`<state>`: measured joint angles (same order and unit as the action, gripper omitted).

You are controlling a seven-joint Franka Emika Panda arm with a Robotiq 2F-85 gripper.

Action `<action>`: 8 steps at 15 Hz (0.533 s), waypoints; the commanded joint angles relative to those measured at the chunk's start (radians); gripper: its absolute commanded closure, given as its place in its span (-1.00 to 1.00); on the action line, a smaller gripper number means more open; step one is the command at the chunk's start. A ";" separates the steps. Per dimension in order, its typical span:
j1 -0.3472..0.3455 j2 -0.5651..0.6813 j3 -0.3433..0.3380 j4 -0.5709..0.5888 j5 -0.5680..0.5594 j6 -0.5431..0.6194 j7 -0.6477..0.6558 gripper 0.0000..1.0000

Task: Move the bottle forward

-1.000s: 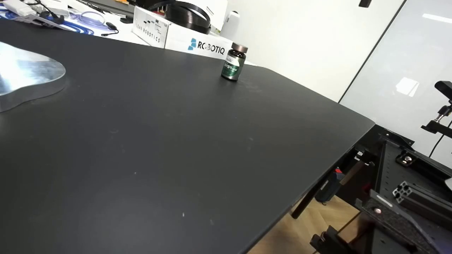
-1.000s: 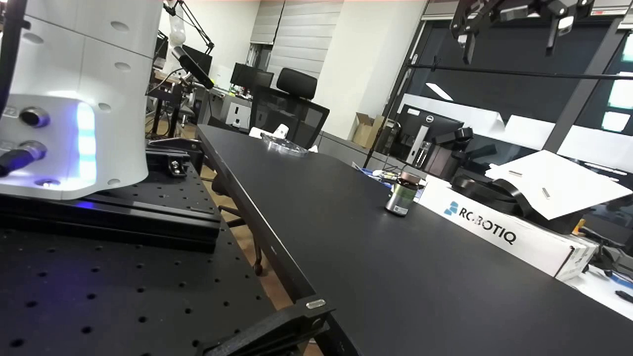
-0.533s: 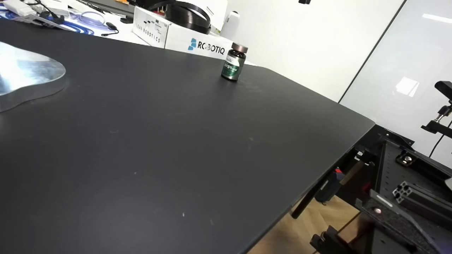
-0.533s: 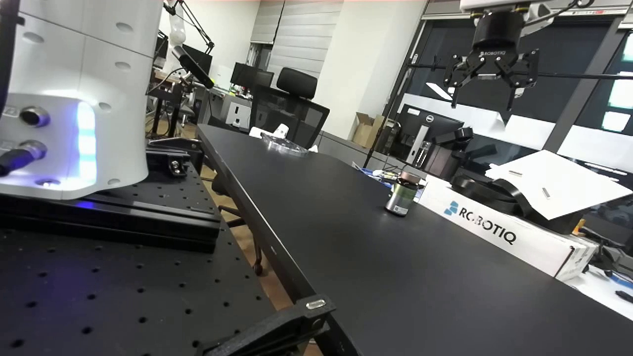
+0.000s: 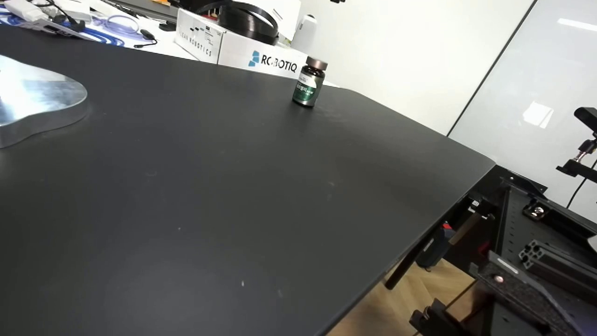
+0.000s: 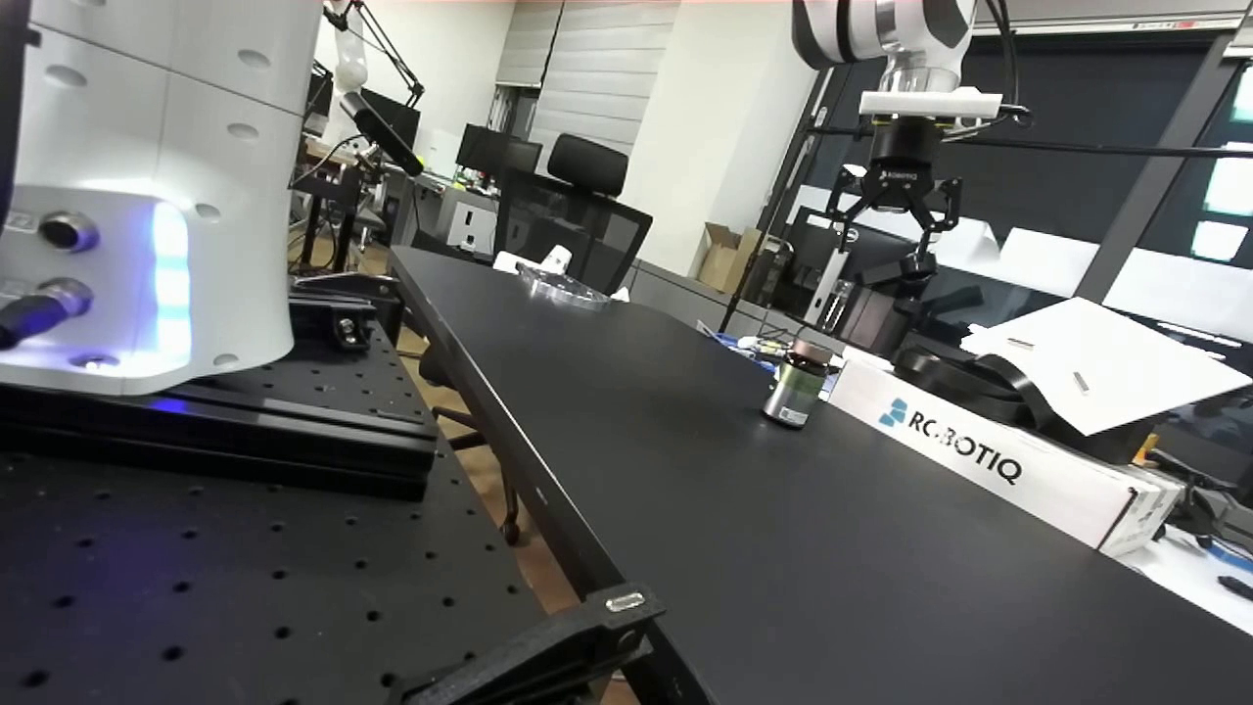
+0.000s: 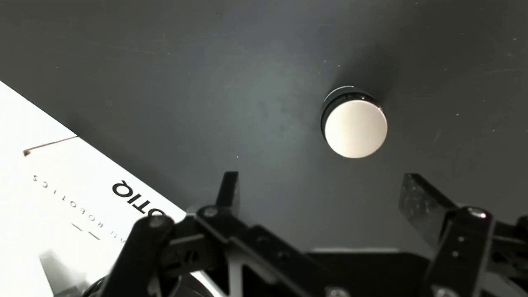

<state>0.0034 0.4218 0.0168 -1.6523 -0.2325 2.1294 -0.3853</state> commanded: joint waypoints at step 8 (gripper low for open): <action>-0.019 0.188 0.037 0.104 0.065 -0.060 -0.037 -1.00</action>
<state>-0.0179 0.5806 0.0347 -1.5797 -0.1842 2.0965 -0.4218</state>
